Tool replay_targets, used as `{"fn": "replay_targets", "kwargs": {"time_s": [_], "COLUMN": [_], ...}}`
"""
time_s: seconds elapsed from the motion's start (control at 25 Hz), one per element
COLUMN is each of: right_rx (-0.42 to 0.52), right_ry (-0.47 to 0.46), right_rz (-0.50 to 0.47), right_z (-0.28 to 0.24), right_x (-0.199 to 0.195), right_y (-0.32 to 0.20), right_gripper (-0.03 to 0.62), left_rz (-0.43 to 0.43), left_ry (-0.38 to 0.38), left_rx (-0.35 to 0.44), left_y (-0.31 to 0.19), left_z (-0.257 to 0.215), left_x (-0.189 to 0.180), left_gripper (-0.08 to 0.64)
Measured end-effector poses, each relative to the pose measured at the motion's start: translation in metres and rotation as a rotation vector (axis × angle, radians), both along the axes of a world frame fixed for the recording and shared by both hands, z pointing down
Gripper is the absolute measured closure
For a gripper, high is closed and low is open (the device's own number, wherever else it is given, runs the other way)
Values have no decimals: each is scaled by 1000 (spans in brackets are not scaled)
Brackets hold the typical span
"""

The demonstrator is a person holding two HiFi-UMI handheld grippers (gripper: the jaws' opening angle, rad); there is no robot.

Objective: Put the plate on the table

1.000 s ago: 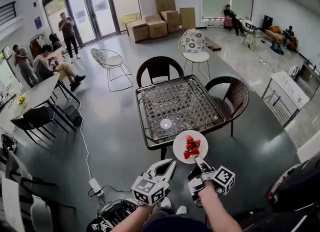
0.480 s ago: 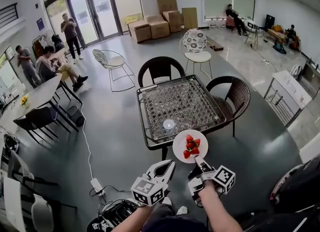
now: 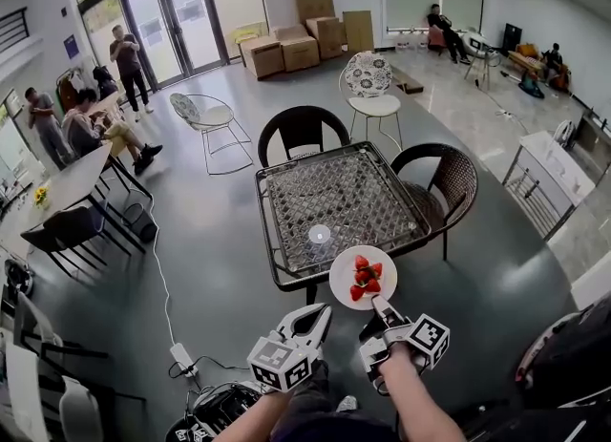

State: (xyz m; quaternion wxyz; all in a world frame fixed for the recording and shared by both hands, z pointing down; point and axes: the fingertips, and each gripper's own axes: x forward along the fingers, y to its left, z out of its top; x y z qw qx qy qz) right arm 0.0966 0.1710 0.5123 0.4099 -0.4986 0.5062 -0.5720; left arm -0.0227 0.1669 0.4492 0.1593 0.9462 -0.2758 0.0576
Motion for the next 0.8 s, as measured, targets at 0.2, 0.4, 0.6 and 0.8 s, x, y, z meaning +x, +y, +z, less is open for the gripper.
{"fn": "replay_targets", "kwargs": {"time_s": [0.2, 0.4, 0.6, 0.8], "right_rx": [-7, -13, -28, -37], "right_ry": [7, 23, 13, 17], "right_rz": [4, -7, -9, -6], "right_z": [3, 6, 13, 20], "right_x": [7, 10, 8, 10], "right_y": [-29, -68, -111, -156], "right_gripper": [580, 580, 580, 580], "left_rz": [6, 5, 8, 26], "left_ry": [10, 17, 18, 13], "left_rx": [-11, -23, -41, -56], "left_y": [-31, -74, -122, -172], "left_z": [6, 12, 20, 27], "left_x": [6, 9, 8, 10], "left_gripper": [554, 554, 554, 554]}}
